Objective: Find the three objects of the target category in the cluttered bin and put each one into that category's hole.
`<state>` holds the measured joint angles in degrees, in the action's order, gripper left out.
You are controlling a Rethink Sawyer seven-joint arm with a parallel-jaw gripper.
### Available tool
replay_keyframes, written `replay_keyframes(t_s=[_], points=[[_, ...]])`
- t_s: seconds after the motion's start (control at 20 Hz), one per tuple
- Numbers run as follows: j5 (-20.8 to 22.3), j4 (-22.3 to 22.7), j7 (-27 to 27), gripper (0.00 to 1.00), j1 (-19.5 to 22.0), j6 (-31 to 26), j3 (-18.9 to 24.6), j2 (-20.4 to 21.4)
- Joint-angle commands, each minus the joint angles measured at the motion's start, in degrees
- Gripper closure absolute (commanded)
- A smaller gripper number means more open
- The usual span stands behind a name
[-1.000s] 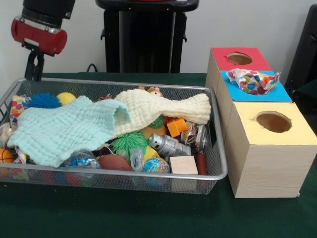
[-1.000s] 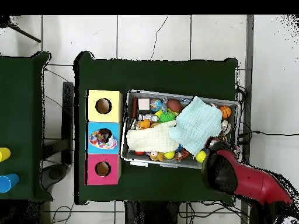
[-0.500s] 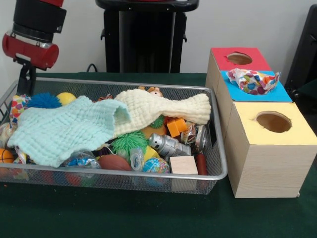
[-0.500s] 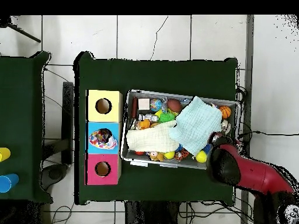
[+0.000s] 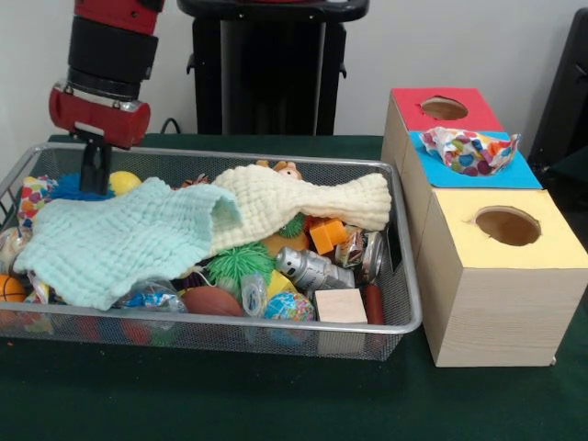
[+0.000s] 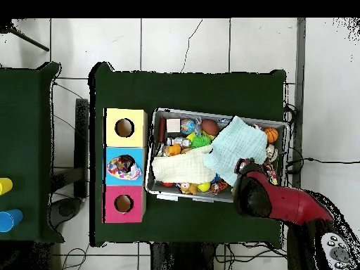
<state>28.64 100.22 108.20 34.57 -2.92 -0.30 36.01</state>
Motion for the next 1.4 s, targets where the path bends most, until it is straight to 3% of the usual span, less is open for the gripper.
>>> replay_keyframes(t_s=[0.05, 0.35, 1.0, 1.25, 1.3, 1.4], points=[[0.11, 0.64, 4.92, 1.0, -1.98, -5.21, -2.08, -4.68], [-0.54, -1.69, 6.54, 1.0, -4.55, -3.09, -6.76, -6.3], [-2.8, 3.99, 8.59, 1.0, -5.15, -2.26, -10.04, 1.6], [-2.7, 4.89, 9.38, 1.0, -4.8, 1.06, -10.12, 0.49], [-2.67, 5.25, 9.64, 0.0, -4.7, 2.2, -10.11, 0.12], [-3.02, 5.65, 10.18, 0.0, -4.52, 2.62, -10.0, -0.14]])
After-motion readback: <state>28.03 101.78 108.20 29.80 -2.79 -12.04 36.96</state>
